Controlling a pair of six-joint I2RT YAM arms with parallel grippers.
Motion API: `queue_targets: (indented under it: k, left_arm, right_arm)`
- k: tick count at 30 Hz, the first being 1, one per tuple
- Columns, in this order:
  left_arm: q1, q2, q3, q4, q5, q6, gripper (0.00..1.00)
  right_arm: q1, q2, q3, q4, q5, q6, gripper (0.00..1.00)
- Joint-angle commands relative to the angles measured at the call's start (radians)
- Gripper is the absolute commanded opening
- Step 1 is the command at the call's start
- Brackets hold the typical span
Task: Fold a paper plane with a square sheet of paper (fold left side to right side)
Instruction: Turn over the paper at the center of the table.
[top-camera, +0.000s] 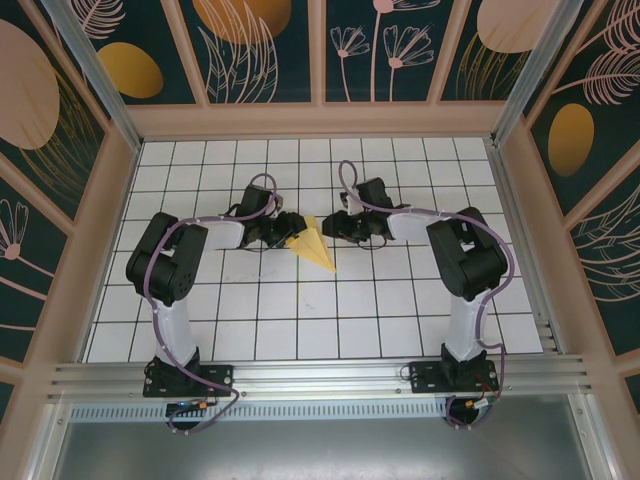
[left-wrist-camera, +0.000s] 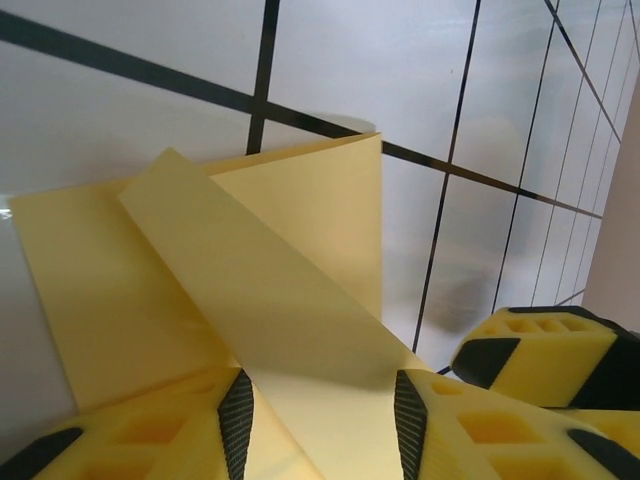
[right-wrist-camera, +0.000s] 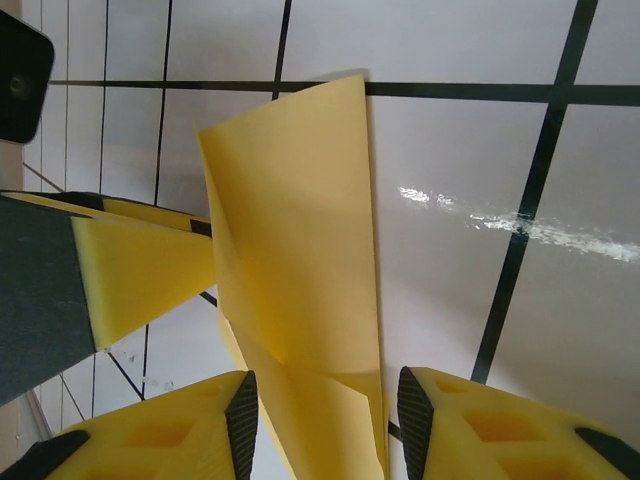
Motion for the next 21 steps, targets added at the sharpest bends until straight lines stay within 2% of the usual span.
queue_targets:
  k: [1,10,18,21]
  left_arm:
    - [-0.007,0.025,0.041,-0.005,-0.002,-0.008,0.44]
    - [-0.014,0.045,0.084,-0.002,0.009,-0.013,0.4]
    - [-0.023,0.043,0.096,0.009,0.016,-0.017,0.2]
    - [-0.023,0.025,0.099,0.018,0.021,-0.011,0.13]
  right_arm:
    - [0.004,0.006,0.013,0.02,-0.027,-0.017,0.45]
    - [0.004,-0.034,-0.029,0.009,-0.001,-0.017,0.45]
    - [-0.004,-0.108,-0.08,0.017,0.028,-0.013,0.46]
    - [-0.019,-0.175,-0.13,0.04,0.032,-0.005,0.49]
